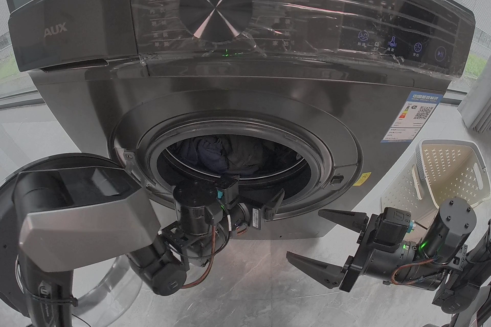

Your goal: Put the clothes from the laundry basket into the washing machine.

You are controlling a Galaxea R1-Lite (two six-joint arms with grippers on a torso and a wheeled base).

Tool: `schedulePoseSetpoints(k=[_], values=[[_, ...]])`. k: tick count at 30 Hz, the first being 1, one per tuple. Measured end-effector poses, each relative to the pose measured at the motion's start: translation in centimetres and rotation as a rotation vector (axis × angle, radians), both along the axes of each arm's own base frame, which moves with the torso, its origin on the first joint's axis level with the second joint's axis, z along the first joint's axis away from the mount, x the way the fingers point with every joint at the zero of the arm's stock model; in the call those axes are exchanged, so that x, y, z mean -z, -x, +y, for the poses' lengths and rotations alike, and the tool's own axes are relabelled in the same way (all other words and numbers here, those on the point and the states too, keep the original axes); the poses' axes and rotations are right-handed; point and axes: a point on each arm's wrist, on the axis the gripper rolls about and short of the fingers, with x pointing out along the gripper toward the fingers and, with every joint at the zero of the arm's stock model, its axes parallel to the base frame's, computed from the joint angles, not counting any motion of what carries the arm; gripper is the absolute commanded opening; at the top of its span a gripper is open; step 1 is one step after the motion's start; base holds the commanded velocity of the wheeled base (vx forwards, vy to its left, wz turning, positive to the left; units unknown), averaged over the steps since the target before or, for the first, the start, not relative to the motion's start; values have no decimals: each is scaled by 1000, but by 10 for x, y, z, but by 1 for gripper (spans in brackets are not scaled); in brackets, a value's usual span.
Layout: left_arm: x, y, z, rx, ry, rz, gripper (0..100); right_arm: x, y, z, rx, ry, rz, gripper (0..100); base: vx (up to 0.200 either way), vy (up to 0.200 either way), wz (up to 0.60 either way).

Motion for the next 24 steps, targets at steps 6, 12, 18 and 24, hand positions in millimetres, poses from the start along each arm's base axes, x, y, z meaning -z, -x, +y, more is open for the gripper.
schedulePoseSetpoints(k=[6,12,18,24], values=[[-24,41,9,53,24,13,100,0,6,-6,11,2,8,100,0,0,0],[-43,87,33,84,43,36,100,-5,13,-24,77,-11,11,100,0,0,0],[-63,123,61,92,101,-3,100,-10,14,-48,255,-41,15,100,0,0,0],[-72,141,82,63,121,-27,100,-15,14,-57,382,-81,16,100,-67,0,0]])
